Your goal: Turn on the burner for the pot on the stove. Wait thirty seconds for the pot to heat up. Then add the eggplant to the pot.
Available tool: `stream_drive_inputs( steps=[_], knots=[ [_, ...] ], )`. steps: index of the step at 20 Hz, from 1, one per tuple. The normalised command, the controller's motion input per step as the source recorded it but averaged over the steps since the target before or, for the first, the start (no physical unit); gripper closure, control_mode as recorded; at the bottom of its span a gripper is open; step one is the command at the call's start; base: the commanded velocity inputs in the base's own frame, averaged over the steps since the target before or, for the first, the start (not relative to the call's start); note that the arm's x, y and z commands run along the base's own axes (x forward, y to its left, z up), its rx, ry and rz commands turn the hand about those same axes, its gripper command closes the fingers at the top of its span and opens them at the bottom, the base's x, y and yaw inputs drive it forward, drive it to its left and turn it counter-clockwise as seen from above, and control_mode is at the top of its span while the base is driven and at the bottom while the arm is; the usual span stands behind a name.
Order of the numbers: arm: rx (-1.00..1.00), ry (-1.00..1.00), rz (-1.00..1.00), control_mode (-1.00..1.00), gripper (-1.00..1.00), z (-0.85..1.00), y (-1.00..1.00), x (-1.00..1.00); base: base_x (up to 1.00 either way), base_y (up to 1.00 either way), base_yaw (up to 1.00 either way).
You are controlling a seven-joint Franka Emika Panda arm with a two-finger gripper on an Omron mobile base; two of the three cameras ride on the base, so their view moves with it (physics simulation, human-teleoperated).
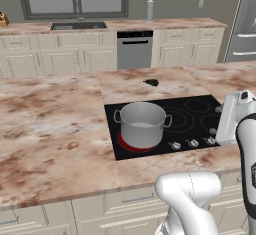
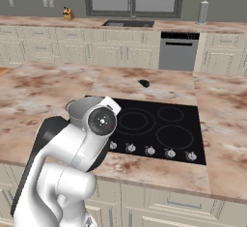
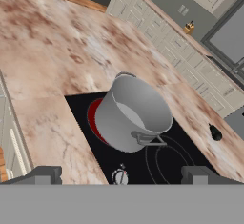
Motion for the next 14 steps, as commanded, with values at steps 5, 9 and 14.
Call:
stream_drive_inputs(
  steps=[5, 9, 14],
  knots=[
    [0.00, 0.00, 0.00, -1.00, -1.00, 0.00, 0.00, 0.00, 0.00, 0.00, 0.00],
    [0.00, 0.00, 0.00, -1.00, -1.00, 0.00, 0.00, 0.00, 0.00, 0.00, 0.00],
    [0.00, 0.00, 0.00, -1.00, -1.00, 0.00, 0.00, 0.00, 0.00, 0.00, 0.00]
  ],
)
